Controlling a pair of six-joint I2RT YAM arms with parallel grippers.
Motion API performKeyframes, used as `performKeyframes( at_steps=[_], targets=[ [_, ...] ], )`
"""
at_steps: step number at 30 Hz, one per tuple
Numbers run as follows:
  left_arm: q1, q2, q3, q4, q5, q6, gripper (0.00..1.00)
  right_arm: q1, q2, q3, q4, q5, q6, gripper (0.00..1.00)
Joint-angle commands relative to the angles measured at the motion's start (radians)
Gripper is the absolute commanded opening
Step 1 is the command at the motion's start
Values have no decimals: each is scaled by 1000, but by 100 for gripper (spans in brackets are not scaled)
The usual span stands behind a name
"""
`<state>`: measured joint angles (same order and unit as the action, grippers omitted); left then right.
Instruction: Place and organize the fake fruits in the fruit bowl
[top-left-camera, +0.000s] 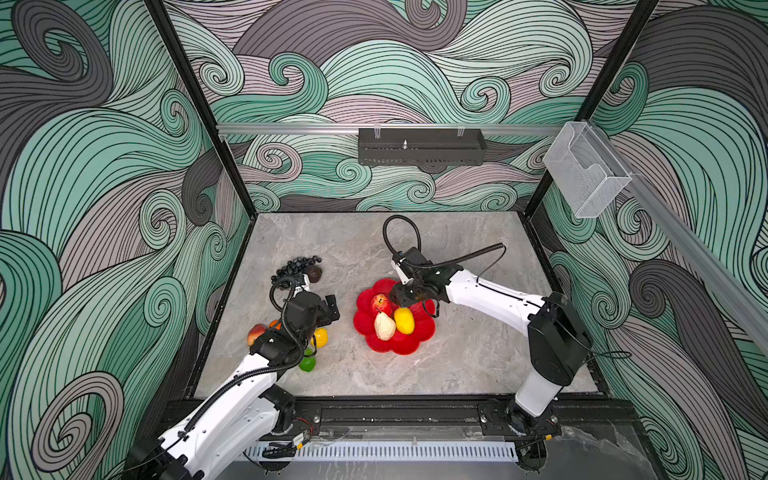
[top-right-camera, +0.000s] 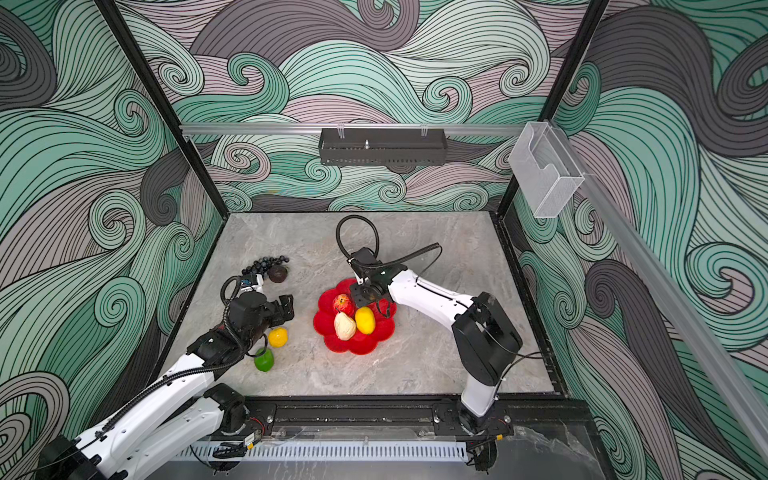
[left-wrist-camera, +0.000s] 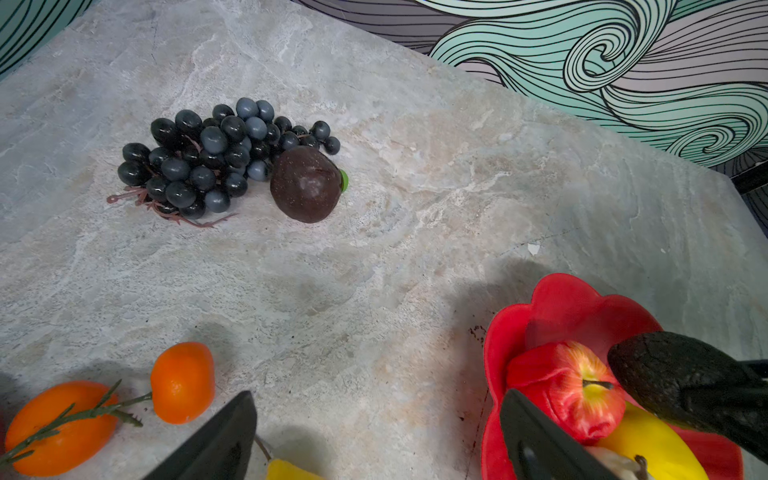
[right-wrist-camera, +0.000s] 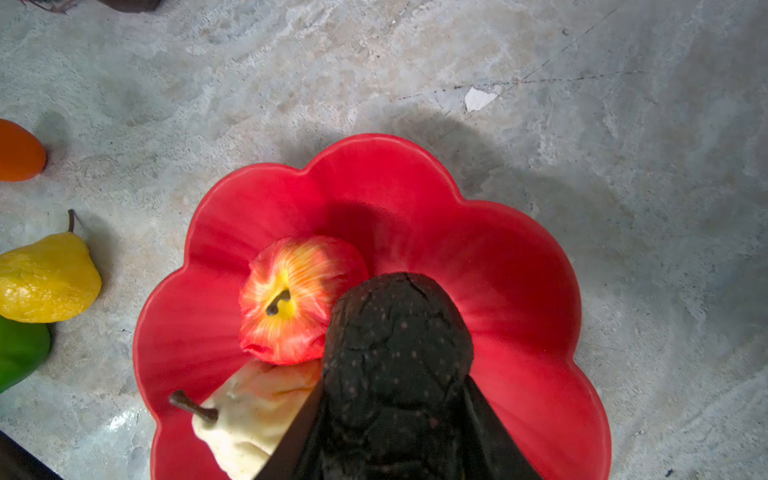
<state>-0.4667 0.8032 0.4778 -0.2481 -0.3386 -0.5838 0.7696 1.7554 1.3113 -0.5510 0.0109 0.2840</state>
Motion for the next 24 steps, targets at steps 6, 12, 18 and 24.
performKeyframes(
  at_steps=[6, 12, 18, 24],
  targets=[
    [7, 3, 16, -11, -25, -7, 93, -24, 61, 87, -100, -13, -8, 40],
    [7, 19, 22, -10, -17, -10, 93, -25, 98, 118, -127, -29, -7, 41],
    [8, 22, 24, -14, -17, -10, 94, -22, 125, 132, -132, -30, -7, 41],
    [8, 24, 24, -13, -20, -9, 94, -23, 148, 141, -138, -39, -5, 43]
  ],
)
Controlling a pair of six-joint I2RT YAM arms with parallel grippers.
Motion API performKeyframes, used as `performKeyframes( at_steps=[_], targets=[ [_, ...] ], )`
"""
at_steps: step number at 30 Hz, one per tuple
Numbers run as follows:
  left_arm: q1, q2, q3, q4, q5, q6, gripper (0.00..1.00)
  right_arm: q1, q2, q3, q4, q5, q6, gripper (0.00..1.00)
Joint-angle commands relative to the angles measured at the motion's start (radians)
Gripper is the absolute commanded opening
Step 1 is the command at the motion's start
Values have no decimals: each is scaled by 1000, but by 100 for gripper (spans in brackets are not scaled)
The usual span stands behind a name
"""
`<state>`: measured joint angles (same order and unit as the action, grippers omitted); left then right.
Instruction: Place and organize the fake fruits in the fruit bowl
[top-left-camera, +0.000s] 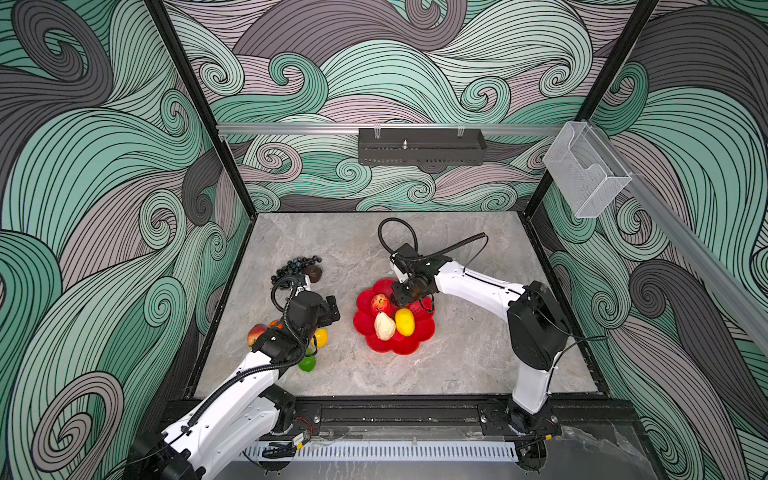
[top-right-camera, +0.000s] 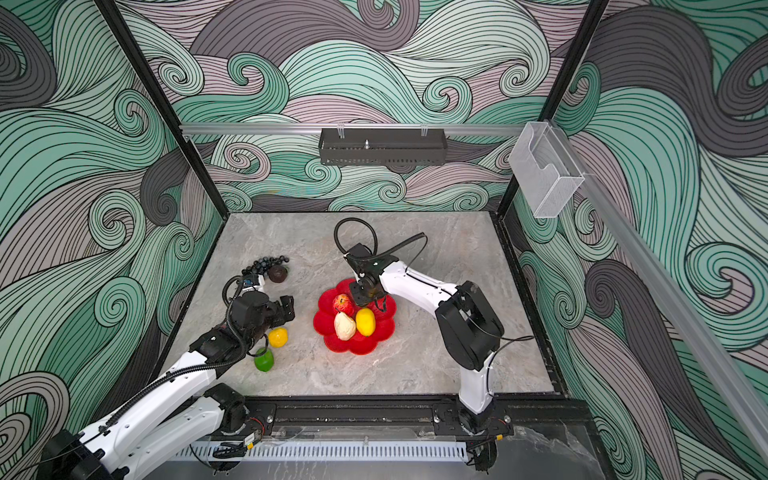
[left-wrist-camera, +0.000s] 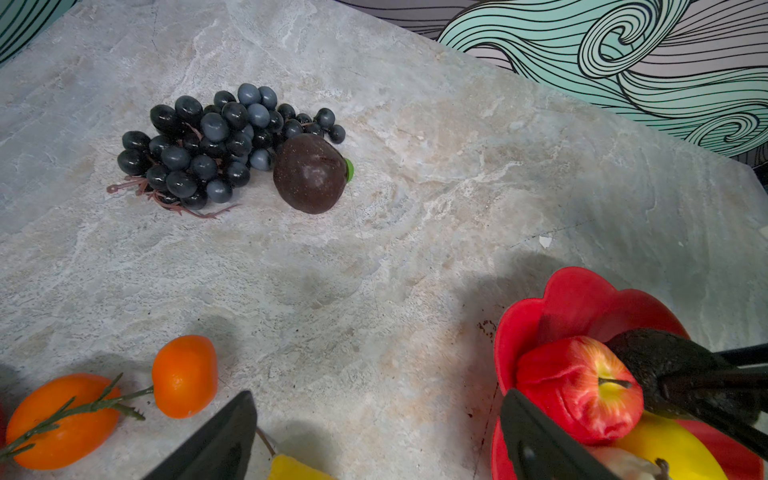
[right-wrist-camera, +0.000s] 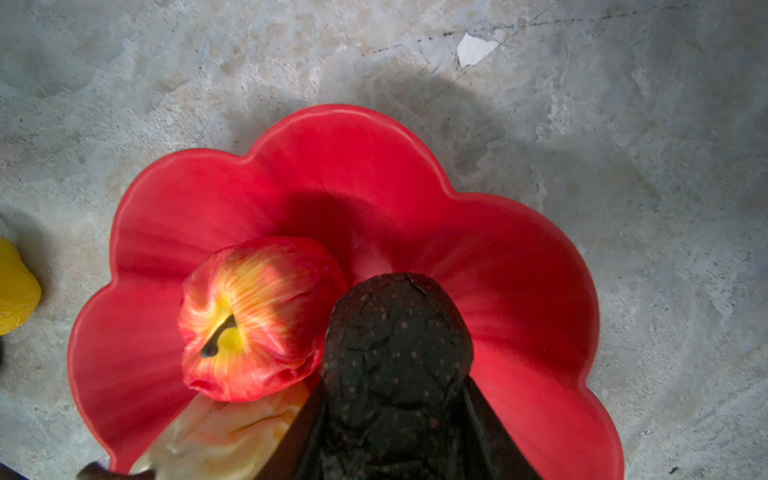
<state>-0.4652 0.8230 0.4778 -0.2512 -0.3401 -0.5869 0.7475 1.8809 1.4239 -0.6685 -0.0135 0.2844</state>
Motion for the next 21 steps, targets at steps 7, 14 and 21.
performKeyframes(
  at_steps=[7, 14, 21],
  targets=[
    [7, 18, 29, -9, -14, 0, 93, 1, 39, 32, -21, -23, -4, 48],
    [9, 39, 35, -6, -7, 4, 94, 3, 34, 30, -21, -19, -6, 56],
    [9, 41, 35, -8, -10, 4, 93, 6, 14, 24, -21, -16, -7, 61]
  ],
)
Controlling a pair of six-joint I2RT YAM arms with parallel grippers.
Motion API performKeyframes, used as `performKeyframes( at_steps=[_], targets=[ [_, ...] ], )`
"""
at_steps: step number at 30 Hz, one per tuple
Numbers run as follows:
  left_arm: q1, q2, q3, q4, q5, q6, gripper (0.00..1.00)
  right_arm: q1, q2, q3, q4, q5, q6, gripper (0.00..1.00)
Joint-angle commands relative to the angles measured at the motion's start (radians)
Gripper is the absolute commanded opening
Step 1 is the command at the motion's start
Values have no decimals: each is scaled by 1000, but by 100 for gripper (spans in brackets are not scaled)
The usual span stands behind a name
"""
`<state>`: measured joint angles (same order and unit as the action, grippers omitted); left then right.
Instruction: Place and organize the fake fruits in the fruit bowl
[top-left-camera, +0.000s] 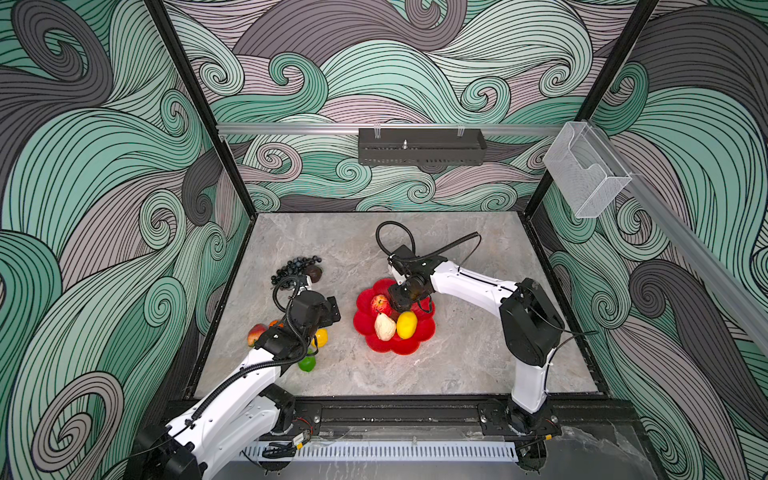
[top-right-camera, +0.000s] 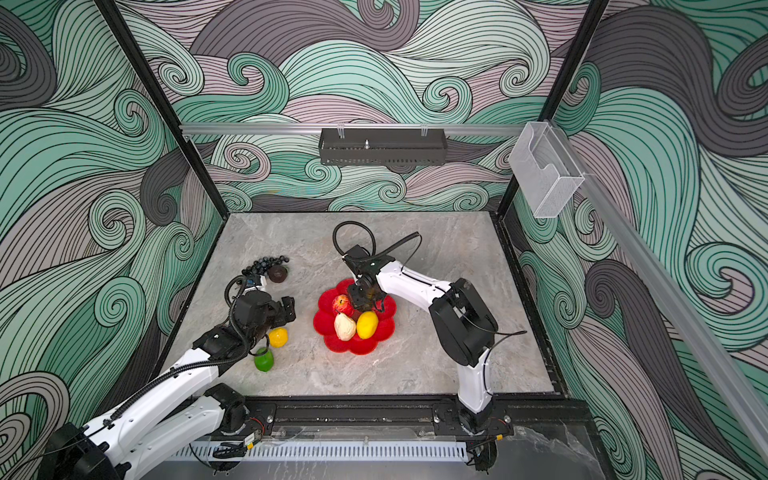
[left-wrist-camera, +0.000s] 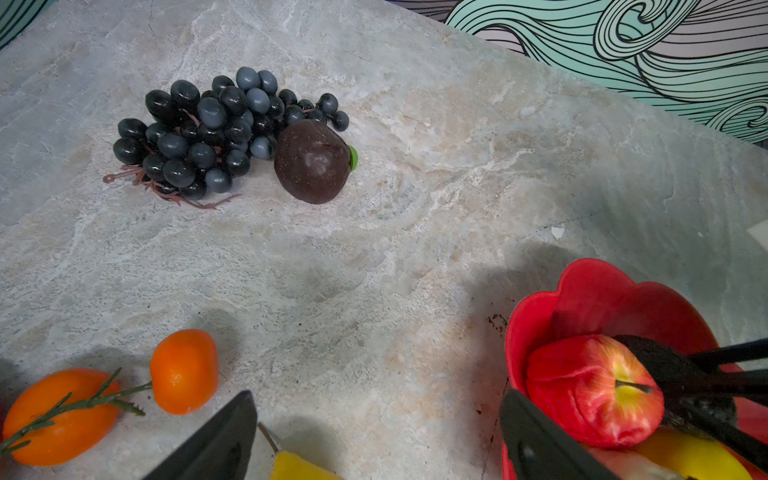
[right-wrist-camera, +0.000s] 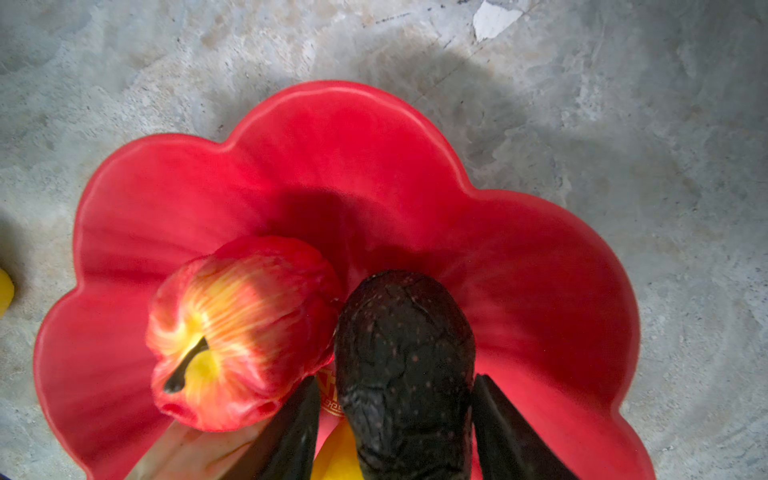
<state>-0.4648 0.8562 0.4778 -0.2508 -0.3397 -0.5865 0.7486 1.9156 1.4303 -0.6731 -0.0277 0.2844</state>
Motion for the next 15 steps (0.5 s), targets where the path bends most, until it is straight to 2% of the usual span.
performKeyframes(
  at_steps=[1, 11, 15],
  targets=[
    [8, 8, 35, -7, -10, 4, 94, 6, -24, 16, -16, 0, -7, 61],
    [10, 9, 35, -8, -11, 3, 93, 8, -45, 6, -16, -5, -2, 58],
    [10, 9, 36, -9, -11, 4, 94, 4, -79, -18, -15, 36, 8, 62]
  ],
)
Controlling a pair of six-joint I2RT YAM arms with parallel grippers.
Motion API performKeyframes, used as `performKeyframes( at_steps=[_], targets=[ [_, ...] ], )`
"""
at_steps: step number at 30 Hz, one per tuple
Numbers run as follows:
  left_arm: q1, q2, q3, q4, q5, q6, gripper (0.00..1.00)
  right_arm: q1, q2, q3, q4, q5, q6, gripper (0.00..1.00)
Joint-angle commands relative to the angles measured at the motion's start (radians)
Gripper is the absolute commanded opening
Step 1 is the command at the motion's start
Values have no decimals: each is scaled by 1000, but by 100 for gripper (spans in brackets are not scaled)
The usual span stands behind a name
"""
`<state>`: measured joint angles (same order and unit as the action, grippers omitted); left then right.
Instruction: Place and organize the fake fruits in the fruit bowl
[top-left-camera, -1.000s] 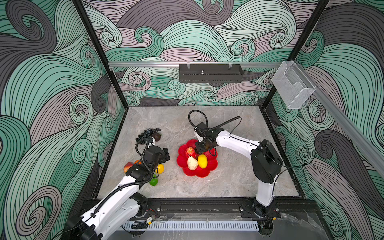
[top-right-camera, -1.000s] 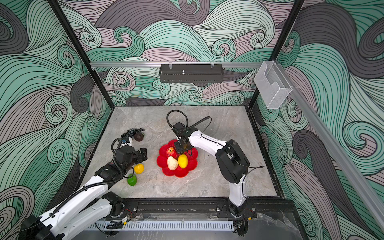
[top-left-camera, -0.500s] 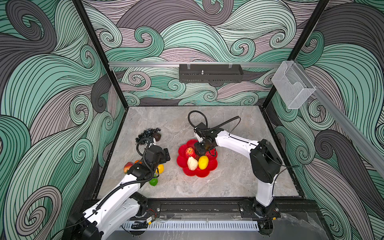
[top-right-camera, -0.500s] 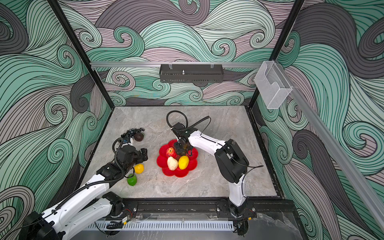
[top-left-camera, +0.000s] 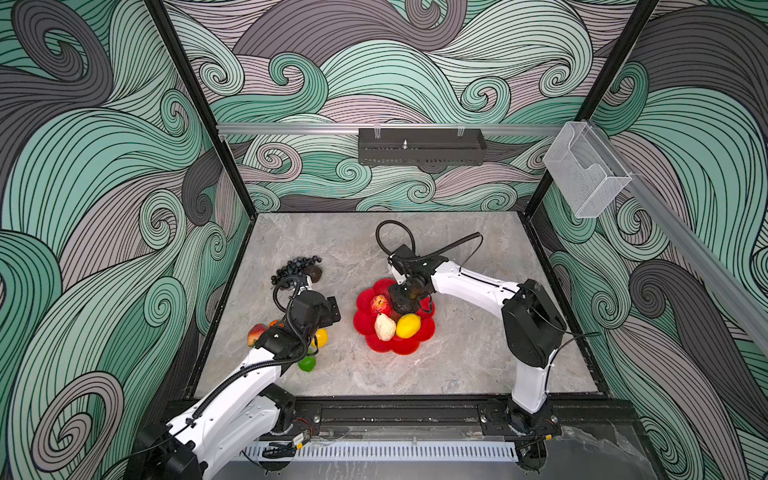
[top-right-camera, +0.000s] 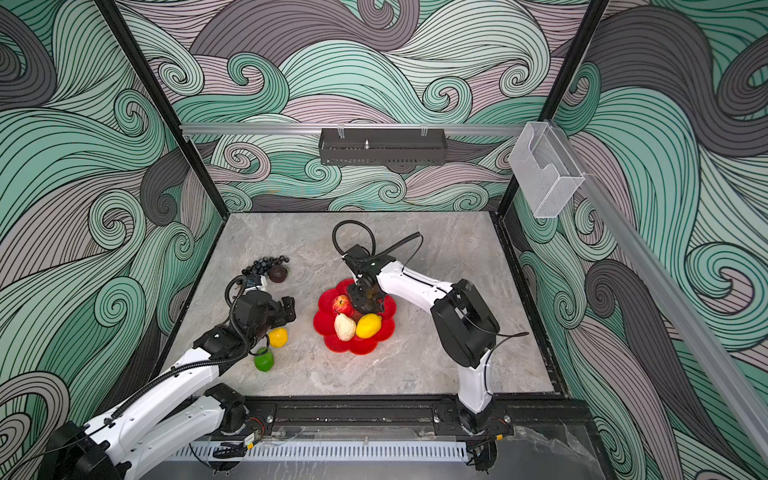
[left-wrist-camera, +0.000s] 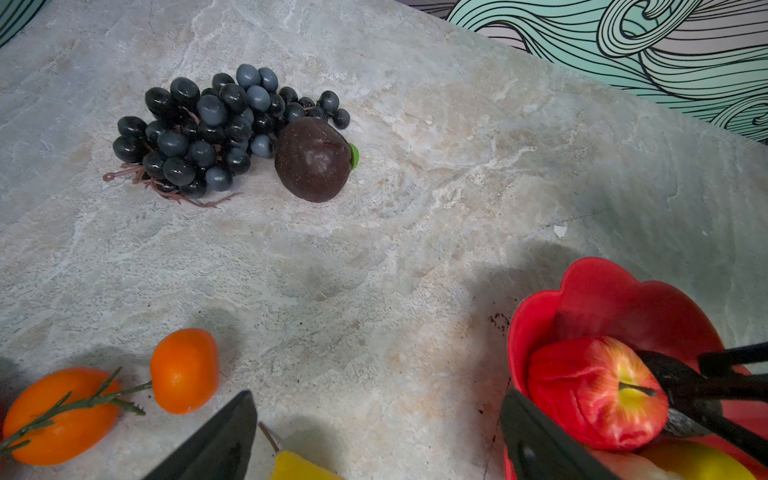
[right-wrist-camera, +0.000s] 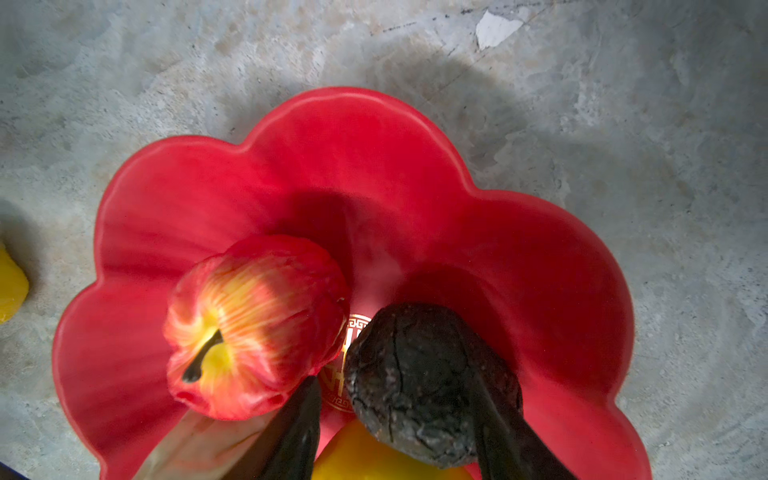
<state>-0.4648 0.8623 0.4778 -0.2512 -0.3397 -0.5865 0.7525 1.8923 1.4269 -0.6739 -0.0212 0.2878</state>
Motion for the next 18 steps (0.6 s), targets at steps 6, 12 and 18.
performKeyframes(
  at_steps=[6, 12, 18],
  targets=[
    [11, 4, 36, -9, -10, 4, 93, -28, -117, -90, 23, 25, 43, 69],
    [12, 6, 35, -6, -6, 1, 93, -49, -117, -155, 71, 0, 94, 76],
    [11, 12, 36, -3, -1, 0, 94, -53, -88, -171, 114, -26, 114, 77]
  ],
)
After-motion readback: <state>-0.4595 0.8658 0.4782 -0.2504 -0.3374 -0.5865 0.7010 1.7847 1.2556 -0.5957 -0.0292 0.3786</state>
